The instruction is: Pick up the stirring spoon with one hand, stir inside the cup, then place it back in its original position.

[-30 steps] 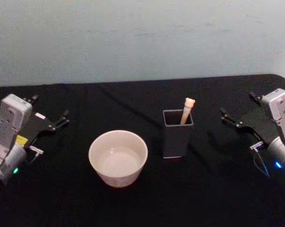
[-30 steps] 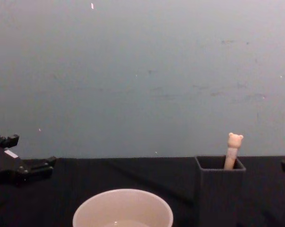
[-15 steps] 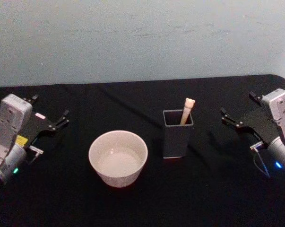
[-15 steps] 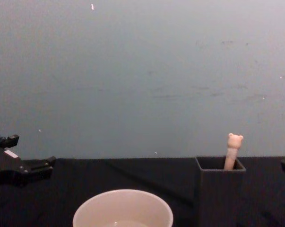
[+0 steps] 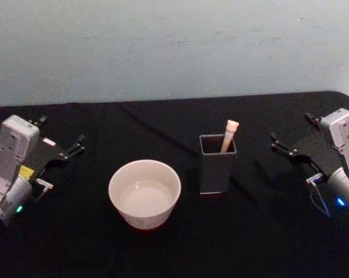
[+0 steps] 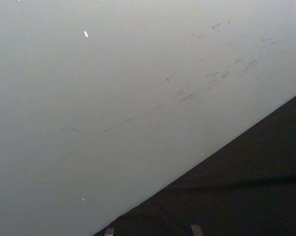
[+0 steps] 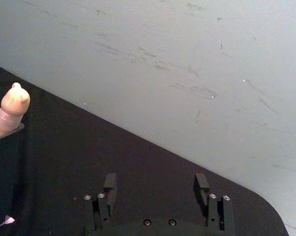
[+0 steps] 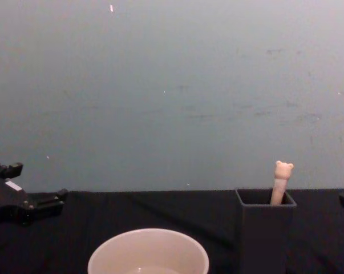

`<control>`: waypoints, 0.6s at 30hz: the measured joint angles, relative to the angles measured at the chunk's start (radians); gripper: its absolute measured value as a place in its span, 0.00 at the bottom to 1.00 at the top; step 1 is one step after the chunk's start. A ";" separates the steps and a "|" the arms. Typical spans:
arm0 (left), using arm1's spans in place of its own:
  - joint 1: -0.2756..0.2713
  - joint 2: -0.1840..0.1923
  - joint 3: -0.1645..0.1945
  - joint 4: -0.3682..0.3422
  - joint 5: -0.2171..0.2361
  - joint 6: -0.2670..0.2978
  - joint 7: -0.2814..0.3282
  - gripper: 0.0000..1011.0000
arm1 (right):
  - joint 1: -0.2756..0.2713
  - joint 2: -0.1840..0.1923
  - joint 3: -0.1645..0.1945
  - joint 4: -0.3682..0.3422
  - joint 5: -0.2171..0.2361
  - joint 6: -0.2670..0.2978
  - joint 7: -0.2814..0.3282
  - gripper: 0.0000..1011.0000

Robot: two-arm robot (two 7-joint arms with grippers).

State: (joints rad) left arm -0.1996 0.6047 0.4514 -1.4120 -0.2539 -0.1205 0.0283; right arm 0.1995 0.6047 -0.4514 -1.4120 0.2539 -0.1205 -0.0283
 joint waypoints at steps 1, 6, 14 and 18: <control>0.000 0.000 0.000 0.000 0.000 0.000 0.000 0.99 | 0.000 0.000 0.000 0.000 0.000 0.000 0.000 0.99; 0.000 0.000 0.000 0.000 0.000 0.000 0.000 0.99 | 0.000 0.000 0.000 0.000 0.000 0.000 0.000 0.99; 0.000 0.000 0.000 0.000 0.000 0.000 0.000 0.99 | 0.000 0.000 0.000 0.000 0.000 0.000 0.000 0.99; 0.000 0.000 0.000 0.000 0.000 0.000 0.000 0.99 | 0.000 0.000 0.000 0.000 0.000 0.000 0.000 0.99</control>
State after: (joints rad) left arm -0.1995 0.6047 0.4514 -1.4120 -0.2539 -0.1205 0.0283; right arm 0.1995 0.6047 -0.4514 -1.4119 0.2539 -0.1205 -0.0283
